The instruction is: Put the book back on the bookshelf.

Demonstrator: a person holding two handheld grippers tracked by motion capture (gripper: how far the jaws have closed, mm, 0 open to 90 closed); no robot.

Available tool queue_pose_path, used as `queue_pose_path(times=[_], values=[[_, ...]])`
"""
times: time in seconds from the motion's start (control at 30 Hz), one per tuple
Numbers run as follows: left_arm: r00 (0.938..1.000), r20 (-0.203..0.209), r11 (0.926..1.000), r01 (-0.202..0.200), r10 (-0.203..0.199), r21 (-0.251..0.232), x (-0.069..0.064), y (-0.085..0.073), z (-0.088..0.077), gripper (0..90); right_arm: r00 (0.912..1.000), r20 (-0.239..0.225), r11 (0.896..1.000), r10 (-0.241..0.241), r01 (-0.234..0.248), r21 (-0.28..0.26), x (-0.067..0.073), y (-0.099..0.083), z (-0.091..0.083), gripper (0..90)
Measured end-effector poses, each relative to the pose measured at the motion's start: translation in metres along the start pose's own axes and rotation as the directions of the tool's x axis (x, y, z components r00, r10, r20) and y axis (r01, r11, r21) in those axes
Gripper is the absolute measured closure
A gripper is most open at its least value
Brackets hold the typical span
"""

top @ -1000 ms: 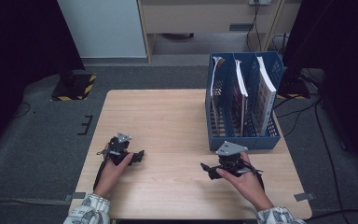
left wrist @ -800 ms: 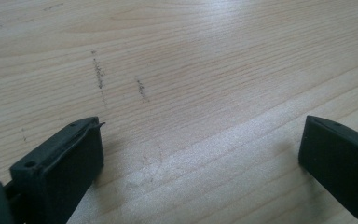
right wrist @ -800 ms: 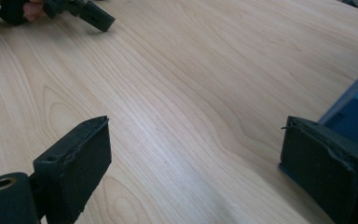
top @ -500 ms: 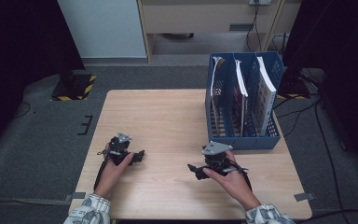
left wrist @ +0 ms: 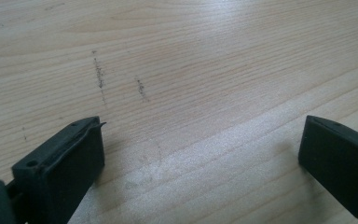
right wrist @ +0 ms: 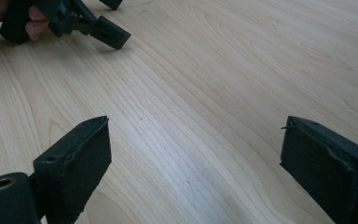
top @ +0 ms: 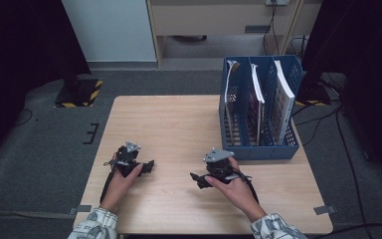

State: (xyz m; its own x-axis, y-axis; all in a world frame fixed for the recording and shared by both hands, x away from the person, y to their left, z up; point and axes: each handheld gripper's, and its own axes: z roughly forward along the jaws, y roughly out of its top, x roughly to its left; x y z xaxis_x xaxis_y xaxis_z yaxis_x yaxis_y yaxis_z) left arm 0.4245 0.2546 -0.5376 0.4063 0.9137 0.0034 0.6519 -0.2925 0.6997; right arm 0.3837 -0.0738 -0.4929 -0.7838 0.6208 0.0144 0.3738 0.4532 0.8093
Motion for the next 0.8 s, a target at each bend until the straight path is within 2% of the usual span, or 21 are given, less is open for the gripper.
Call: queue_pose_path(times=[0.33, 0.53, 0.8], values=[[1.0, 0.0, 1.0, 0.0, 0.0, 0.0, 0.0, 0.0, 0.0, 0.0, 0.9999, -0.008, 0.998, 0.014, -0.013, 0.068, 0.004, -0.001, 0.032, 9.4], [1.0, 0.0, 1.0, 0.0, 0.0, 0.0, 0.0, 0.0, 0.0, 0.0, 0.9994, -0.011, 0.996, 0.033, -0.032, 0.081, 0.005, -0.002, 0.044, 9.5], [1.0, 0.002, 1.0, 0.0, 0.0, 0.0, 0.0, 0.0, 0.0, 0.0, 0.9981, 0.021, 0.992, 0.058, -0.06, 0.107, 0.004, -0.006, 0.057, 10.1]])
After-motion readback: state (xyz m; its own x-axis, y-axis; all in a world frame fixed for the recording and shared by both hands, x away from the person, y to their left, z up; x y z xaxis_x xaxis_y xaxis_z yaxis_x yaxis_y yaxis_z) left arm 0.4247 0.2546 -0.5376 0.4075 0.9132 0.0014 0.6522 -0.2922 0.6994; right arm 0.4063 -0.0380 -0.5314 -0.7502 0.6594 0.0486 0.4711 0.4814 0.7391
